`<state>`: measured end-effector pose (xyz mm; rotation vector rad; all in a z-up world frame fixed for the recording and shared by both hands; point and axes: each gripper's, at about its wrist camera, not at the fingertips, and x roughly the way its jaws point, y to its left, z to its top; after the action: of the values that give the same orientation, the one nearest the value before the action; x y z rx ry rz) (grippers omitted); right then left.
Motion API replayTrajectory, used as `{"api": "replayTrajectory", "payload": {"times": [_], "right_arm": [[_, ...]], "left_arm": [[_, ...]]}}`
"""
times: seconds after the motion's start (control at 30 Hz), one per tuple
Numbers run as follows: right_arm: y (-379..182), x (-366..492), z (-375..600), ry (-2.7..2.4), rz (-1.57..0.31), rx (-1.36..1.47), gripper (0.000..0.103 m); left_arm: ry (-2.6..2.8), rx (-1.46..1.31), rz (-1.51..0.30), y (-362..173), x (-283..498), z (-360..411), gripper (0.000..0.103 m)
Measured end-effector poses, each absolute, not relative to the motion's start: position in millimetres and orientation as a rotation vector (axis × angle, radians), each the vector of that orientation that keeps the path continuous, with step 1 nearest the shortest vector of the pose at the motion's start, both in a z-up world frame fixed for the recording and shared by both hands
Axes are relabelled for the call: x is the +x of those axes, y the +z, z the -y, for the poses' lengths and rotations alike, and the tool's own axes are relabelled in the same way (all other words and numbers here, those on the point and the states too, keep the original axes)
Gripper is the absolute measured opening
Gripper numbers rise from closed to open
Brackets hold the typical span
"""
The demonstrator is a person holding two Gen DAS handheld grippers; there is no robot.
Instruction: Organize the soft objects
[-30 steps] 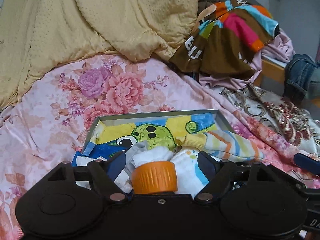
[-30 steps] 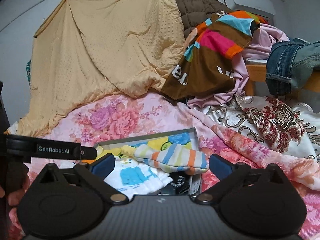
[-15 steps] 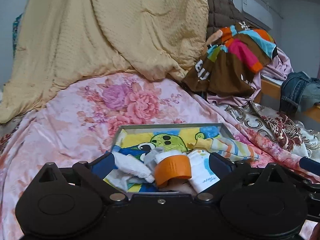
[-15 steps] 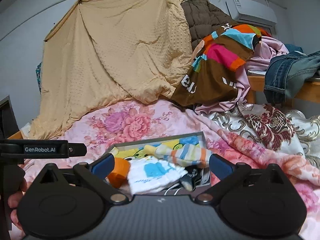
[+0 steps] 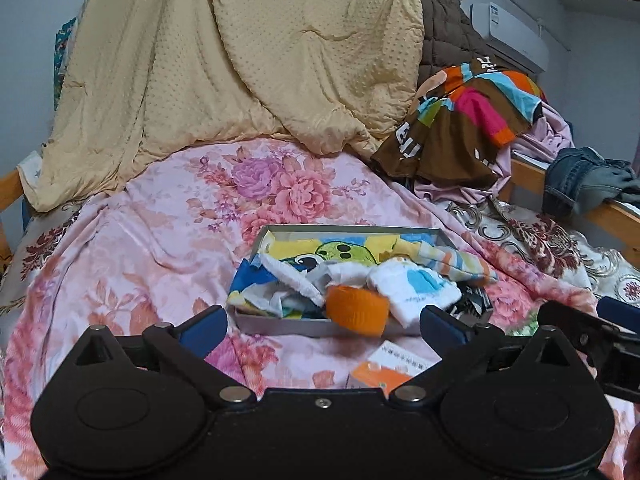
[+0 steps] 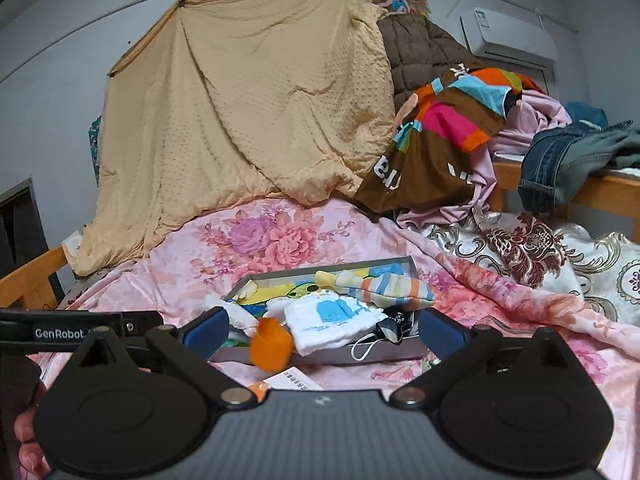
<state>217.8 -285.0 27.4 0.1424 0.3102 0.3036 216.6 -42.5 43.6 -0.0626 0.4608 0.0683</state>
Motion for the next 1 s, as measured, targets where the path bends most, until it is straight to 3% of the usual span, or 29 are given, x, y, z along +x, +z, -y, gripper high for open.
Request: {"api": "replayTrajectory", "payload": {"times": [1.0], "right_arm": [[24.1,182.0,282.8,0.28,-0.317,0.104,0.103]], "left_arm": [[0.092,-0.086,-0.441,30.8,169.9,26.2,0.102]]}}
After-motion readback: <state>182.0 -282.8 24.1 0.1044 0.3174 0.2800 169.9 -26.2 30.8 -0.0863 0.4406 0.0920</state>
